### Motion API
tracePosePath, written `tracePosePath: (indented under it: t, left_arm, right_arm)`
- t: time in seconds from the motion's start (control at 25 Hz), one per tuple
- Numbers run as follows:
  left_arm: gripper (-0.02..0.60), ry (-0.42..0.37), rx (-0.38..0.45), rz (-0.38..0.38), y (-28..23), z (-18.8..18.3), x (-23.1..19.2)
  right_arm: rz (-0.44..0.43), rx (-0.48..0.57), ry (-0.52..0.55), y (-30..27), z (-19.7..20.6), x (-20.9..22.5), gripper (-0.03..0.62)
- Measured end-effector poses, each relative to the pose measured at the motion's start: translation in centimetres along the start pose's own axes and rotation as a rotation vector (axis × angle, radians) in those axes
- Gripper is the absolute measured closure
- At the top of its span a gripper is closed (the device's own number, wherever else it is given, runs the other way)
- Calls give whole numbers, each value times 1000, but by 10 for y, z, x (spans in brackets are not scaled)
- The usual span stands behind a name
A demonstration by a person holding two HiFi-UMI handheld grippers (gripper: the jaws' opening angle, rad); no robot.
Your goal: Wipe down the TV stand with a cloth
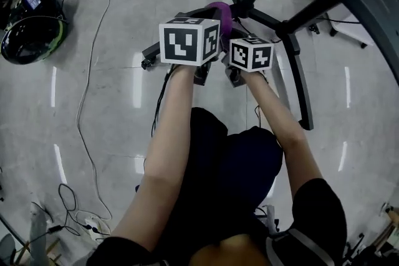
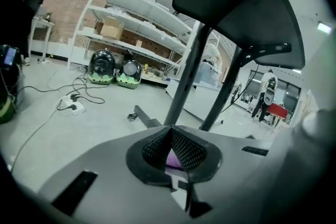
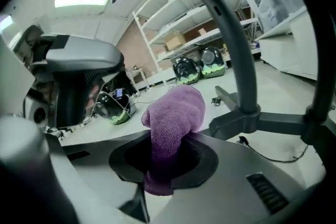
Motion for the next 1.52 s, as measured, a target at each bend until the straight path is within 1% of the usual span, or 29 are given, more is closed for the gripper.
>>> tracePosePath:
  t: [0.12,0.2,0.28,0.44,0.52,0.6,0.68,0.84,1.0,1.08,1.16,1.28,1.52]
  left_arm:
    - [574,-12,-30,-80,32,22,-37]
    - [574,-2,-36,-140,58,41,-63]
    - [574,24,-32,-209,86,62,-89]
    - [574,99,-20,-344,133,101,-132]
    - [575,125,5,-382,150,115,-145]
    - [575,141,27,-396,161,127,-155]
    - [574,146,31,-411,167,139,-162]
    - [575,136,20,-427,164,160,-171]
    - [575,140,34,-428,158,171,-177]
    - [574,145,36,-424,152,175,-177]
    - [574,142,20,-416,147,180,-175]
    - [575,145,-5,-412,143,186,-173]
    - [575,134,-19,-386,137,190,-165]
  right_arm:
    - [-92,-34,53,-16,-3,-38,505]
    - [-165,-57,70,-29,-2,-63,505]
    - [-224,-87,112,-44,0,-90,505]
    - [-307,-162,238,-79,16,-141,505]
    - [-329,-197,237,-97,28,-160,505]
    - [-315,-215,195,-111,40,-167,505]
    - [-314,-234,171,-119,50,-169,505]
    - [-322,-265,242,-125,66,-168,505]
    - [-316,-241,215,-135,74,-171,505]
    - [-309,-258,248,-140,79,-171,505]
    - [-302,-262,277,-144,81,-171,505]
    - [-303,-255,250,-147,79,-170,505]
    - [-267,-243,253,-141,76,-157,505]
Point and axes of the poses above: the fingertips, and each gripper's own axes: y backward along the fingers, x to its right, z out of its underside, the point moved 8 cm from there along y, backward along the fingers, and after that the axes turned 8 degrees about z, right-handed, at the moved point
